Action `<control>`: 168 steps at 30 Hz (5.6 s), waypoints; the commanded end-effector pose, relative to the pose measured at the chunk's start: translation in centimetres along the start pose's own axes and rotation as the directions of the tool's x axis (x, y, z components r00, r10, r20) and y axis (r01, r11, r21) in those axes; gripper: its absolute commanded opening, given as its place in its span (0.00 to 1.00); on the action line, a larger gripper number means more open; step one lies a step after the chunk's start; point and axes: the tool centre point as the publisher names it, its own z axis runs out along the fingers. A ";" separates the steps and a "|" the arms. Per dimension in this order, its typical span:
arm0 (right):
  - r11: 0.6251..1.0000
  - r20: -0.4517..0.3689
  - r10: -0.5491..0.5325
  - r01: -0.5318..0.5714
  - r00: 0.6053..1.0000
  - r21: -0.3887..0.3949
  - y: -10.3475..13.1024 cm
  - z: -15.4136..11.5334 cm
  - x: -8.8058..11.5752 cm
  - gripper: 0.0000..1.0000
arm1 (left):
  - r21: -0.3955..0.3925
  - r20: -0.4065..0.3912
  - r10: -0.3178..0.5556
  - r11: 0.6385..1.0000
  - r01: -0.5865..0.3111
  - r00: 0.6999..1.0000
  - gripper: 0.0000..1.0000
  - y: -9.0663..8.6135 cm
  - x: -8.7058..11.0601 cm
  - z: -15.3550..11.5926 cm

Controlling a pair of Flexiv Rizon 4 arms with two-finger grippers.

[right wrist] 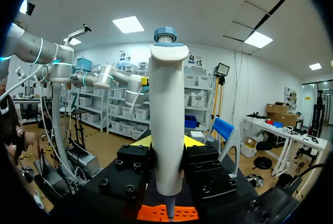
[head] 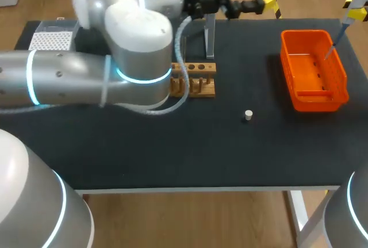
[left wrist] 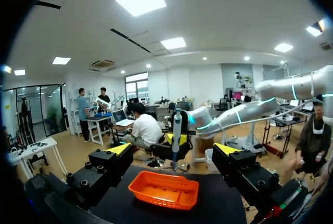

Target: Invert the test tube, pick up the pipette, mount the tip to pipette, aspirate from beaker and dispense into the tube, eject the tip, return the pipette, and cap with the stopper.

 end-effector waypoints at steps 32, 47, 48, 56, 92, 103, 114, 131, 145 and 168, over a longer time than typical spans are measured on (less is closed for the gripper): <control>1.000 -0.003 -0.001 0.001 1.000 0.001 0.0 -0.1 -0.1 0.00 | 0.004 -0.025 -0.006 1.000 0.006 1.000 0.00 -0.5 -0.1 10.6; 1.000 -0.003 -0.001 0.001 1.000 0.001 0.0 -0.1 -0.1 0.00 | 0.060 -0.066 0.030 0.998 -0.026 0.997 0.00 -1.2 0.6 15.8; 1.000 -0.003 -0.001 0.001 1.000 0.001 0.0 -0.1 -0.1 0.00 | 0.064 -0.068 0.029 0.998 -0.025 0.997 0.00 -1.2 0.6 16.0; 1.000 -0.003 -0.001 0.001 1.000 0.001 0.0 -0.1 -0.1 0.00 | 0.086 -0.074 0.045 0.996 -0.038 0.996 0.00 -1.8 1.1 17.5; 1.000 -0.003 -0.001 0.001 1.000 0.001 0.0 -0.1 -0.1 0.00 | 0.150 -0.150 0.062 0.988 -0.039 0.987 0.00 -1.6 1.2 22.3; 1.000 -0.003 -0.001 0.001 1.000 0.001 0.0 -0.1 -0.1 0.00 | 0.144 -0.179 0.061 0.989 -0.035 0.982 0.00 -1.4 1.3 23.2; 1.000 -0.003 -0.001 0.001 1.000 0.001 0.0 -0.1 -0.1 0.00 | 0.134 -0.182 0.045 0.991 -0.021 0.982 0.00 -0.7 1.2 23.3; 1.000 -0.003 -0.001 0.001 1.000 0.001 0.0 -0.1 -0.1 0.00 | 0.129 -0.179 0.045 0.991 -0.022 0.983 0.00 -0.1 1.5 23.1; 1.000 -0.003 -0.001 0.001 1.000 0.001 0.0 -0.1 -0.1 0.00 | 0.124 -0.188 0.041 0.992 -0.018 0.981 0.00 0.9 1.5 23.1; 1.000 -0.003 -0.001 0.001 1.000 0.001 0.0 -0.1 -0.1 0.00 | 0.098 -0.222 0.028 0.995 -0.006 0.975 0.00 2.2 1.8 23.7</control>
